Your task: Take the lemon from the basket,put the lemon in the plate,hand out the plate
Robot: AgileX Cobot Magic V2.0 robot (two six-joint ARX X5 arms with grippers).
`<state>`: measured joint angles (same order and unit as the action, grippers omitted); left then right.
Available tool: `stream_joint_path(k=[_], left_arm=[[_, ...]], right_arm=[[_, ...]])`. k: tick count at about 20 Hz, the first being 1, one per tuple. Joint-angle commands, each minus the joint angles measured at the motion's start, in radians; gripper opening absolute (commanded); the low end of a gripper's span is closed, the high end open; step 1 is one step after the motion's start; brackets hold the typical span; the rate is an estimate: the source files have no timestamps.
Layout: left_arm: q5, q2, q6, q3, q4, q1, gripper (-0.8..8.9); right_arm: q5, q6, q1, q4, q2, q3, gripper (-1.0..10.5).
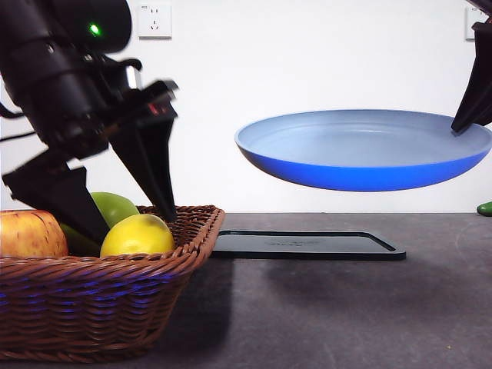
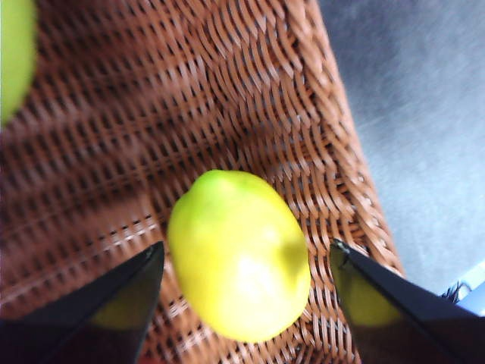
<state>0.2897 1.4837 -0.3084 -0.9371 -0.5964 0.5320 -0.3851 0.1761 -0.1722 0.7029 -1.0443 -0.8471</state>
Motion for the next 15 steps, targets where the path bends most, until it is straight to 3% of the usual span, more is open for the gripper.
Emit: stream_joint_path(k=[1,6,10,15], left_arm=[[-0.015,0.044,-0.006,-0.019,0.009,0.022,3.8],[-0.055,0.087,0.016,-0.019,0.039,0.053,3.73],[-0.054,0.086,0.031,-0.019,0.038,0.057,1.91],[-0.054,0.028,0.059,-0.079,-0.029,0.048,1.78]], right_arm=[[-0.005,0.01,-0.003,-0.013,-0.006,-0.014,0.0],[-0.005,0.01,-0.003,-0.012,-0.006,-0.014,0.0],[-0.004,0.01,-0.003,-0.012,-0.006,-0.014,0.0],[0.047,0.01,-0.002,-0.012,-0.01,-0.014,0.0]])
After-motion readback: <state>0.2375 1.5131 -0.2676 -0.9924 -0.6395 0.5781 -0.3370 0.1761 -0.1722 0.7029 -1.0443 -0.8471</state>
